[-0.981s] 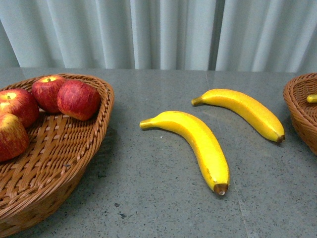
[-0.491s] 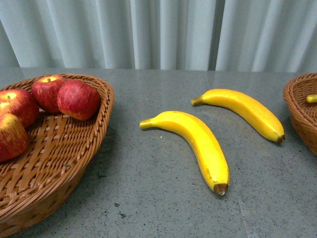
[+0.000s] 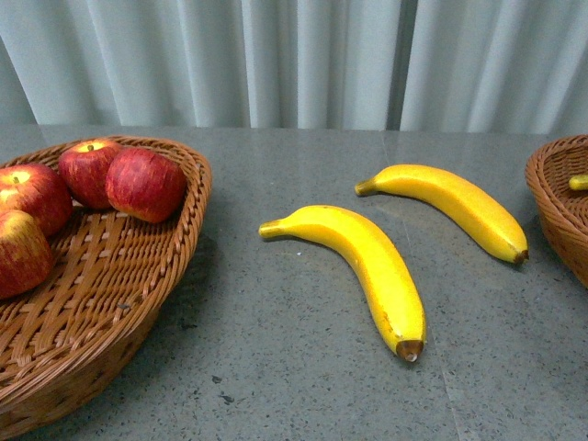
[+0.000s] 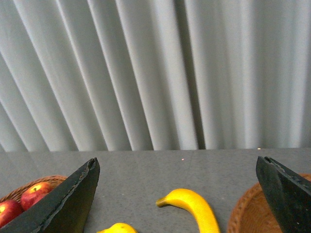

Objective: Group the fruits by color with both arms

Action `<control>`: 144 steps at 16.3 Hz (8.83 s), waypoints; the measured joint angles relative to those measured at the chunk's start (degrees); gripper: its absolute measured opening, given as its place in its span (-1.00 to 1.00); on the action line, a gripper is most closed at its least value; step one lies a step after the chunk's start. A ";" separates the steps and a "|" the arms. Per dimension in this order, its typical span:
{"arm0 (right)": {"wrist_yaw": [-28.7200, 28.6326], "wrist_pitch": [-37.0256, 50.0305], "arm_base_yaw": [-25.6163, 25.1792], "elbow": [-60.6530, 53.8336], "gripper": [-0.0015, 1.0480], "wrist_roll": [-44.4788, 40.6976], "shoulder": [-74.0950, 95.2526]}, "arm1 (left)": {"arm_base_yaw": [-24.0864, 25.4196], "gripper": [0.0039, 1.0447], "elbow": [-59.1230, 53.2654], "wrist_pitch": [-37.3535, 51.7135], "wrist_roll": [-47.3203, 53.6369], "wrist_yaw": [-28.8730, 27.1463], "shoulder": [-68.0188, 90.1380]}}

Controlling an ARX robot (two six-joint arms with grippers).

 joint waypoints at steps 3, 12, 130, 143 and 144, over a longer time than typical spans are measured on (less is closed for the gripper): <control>2.08 -3.15 9.99 13.53 0.87 -4.96 18.25 | 0.00 0.88 0.00 0.00 0.00 0.00 0.00; 1.31 -21.16 16.96 27.36 0.87 -11.50 40.92 | 0.00 0.88 0.00 0.00 0.00 0.00 0.00; -36.17 -21.31 -33.05 26.67 -0.36 -34.84 31.58 | 0.00 0.88 0.00 0.00 0.00 0.00 0.00; -43.32 -27.91 -37.68 16.61 0.44 -47.56 23.37 | 0.00 0.88 0.00 0.00 -0.02 0.00 0.00; -44.22 -26.51 -37.13 16.61 0.65 -45.20 22.34 | 0.00 0.88 0.00 0.00 0.00 -0.02 0.00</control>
